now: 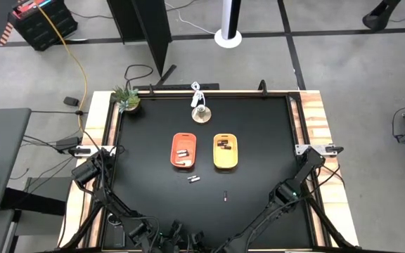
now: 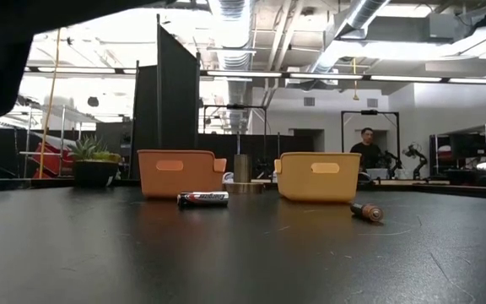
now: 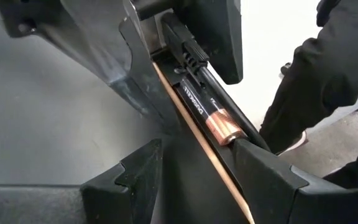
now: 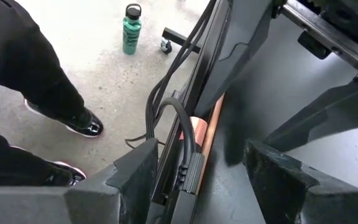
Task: Sort batteries
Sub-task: Put the black battery into the yellow bin
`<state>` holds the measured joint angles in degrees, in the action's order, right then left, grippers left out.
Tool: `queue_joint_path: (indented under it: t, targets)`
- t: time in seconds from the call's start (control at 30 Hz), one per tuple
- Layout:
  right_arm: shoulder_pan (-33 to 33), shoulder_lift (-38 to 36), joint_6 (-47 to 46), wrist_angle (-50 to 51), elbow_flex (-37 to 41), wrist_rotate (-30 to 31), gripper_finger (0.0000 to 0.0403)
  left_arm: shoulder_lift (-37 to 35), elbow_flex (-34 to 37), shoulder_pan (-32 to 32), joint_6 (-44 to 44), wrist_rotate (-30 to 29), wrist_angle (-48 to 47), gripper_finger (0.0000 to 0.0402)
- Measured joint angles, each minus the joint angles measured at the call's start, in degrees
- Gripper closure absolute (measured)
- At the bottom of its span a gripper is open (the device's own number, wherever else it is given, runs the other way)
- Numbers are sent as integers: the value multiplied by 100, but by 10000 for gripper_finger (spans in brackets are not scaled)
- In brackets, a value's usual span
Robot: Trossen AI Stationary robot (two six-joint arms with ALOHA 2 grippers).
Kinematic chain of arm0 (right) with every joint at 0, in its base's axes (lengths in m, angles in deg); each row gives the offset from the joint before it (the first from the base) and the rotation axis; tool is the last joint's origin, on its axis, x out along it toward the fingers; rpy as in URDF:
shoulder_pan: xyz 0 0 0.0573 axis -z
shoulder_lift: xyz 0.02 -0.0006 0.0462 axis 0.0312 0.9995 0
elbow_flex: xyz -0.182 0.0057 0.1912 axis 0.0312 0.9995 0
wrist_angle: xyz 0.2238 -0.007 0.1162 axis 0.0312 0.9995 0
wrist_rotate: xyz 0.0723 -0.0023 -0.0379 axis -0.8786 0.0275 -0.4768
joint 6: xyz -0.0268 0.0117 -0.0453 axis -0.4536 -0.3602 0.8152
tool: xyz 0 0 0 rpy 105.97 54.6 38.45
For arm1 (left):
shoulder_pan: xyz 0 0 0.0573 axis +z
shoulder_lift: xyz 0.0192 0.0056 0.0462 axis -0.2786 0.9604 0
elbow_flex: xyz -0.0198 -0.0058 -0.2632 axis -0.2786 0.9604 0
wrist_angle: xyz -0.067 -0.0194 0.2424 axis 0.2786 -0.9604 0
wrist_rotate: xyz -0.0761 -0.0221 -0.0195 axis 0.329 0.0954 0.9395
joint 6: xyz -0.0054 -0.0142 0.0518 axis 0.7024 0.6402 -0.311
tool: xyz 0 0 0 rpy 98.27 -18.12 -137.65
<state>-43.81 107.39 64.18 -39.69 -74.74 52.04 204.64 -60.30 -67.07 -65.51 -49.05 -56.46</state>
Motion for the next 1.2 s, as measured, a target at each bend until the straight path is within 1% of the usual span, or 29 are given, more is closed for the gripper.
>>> queue_joint_path:
  t: [1.2]
  targets:
    - [87,0,-50,7,10,-43,146,2,0,47,40,-9,196,207]
